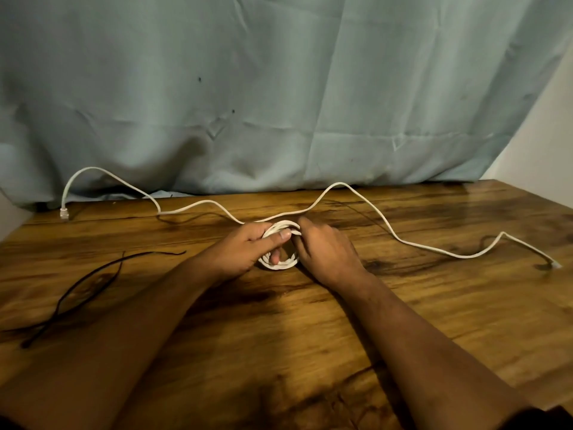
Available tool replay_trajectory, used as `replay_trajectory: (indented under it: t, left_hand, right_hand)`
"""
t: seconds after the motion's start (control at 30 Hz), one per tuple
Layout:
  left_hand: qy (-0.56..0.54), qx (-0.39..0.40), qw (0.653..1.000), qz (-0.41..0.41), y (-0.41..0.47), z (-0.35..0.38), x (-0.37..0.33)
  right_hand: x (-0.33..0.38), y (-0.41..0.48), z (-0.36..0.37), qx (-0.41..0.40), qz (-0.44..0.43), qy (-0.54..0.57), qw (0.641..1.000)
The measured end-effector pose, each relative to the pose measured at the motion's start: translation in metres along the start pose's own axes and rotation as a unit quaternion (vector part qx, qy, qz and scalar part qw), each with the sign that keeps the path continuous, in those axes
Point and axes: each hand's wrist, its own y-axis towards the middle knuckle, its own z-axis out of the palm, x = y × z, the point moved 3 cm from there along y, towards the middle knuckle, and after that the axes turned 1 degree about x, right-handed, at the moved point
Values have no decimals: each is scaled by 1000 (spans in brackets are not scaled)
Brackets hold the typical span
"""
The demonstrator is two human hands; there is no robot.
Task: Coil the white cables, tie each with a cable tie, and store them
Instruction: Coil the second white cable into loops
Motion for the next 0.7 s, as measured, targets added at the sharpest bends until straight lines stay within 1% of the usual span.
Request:
replay_trajectory:
  t: [0.1, 0.17, 0.2, 0.27, 0.47, 0.7]
  left_hand:
    - [-40, -3, 998, -51, 0, -1, 4]
    - [-92, 22, 991, -91, -1, -2, 4]
    - [-105, 40, 989, -98, -3, -3, 3]
    - [-118, 60, 986, -102, -6, -4, 2]
    - [-146, 65, 981, -112, -10, 1, 1]
    - [-156, 67, 978, -123, -11, 1, 0]
  right_hand:
    - [1, -2, 0, 0, -5, -7, 1000]
    - [2, -2, 0, 3, -6, -13, 1000]
    - [3, -2, -1, 3, -7, -17, 1000]
    - [4, -2, -1, 1, -7, -25, 1000]
    - [6, -6, -5, 7, 1, -40, 999]
    - [4, -8, -5, 5, -8, -12, 1000]
